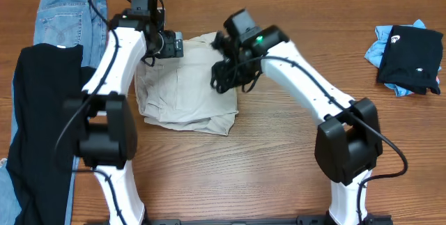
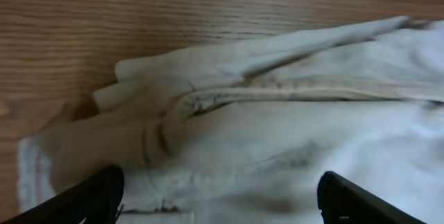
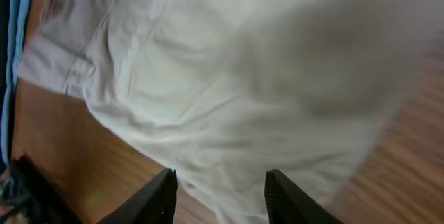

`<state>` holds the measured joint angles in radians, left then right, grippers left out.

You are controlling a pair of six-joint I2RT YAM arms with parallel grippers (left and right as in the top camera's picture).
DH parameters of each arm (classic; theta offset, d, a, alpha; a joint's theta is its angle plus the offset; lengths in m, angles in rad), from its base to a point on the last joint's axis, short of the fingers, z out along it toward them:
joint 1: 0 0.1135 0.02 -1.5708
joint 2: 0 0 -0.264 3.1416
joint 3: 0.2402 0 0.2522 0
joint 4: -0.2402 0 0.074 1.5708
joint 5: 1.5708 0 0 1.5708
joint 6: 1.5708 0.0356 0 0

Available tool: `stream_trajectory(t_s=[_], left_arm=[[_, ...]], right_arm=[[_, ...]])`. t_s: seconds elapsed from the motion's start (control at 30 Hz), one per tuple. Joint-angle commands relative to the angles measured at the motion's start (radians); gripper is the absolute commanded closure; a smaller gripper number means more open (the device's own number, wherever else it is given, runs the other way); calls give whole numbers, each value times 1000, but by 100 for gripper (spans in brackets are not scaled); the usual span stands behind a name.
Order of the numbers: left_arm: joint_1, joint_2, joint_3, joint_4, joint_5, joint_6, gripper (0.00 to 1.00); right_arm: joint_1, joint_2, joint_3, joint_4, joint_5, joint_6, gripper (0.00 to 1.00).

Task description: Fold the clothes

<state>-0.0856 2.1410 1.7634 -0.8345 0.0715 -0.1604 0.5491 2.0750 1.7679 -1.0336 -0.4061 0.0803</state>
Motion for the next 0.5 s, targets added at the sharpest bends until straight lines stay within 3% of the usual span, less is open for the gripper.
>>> stream_trajectory(t_s=[0.0, 0.47], left_arm=[[3, 100, 12, 14, -3, 14, 7], [9, 187, 13, -95, -4, 15, 5]], right_arm=[[48, 19, -85, 51, -60, 31, 55], [44, 27, -381, 247, -70, 221, 55]])
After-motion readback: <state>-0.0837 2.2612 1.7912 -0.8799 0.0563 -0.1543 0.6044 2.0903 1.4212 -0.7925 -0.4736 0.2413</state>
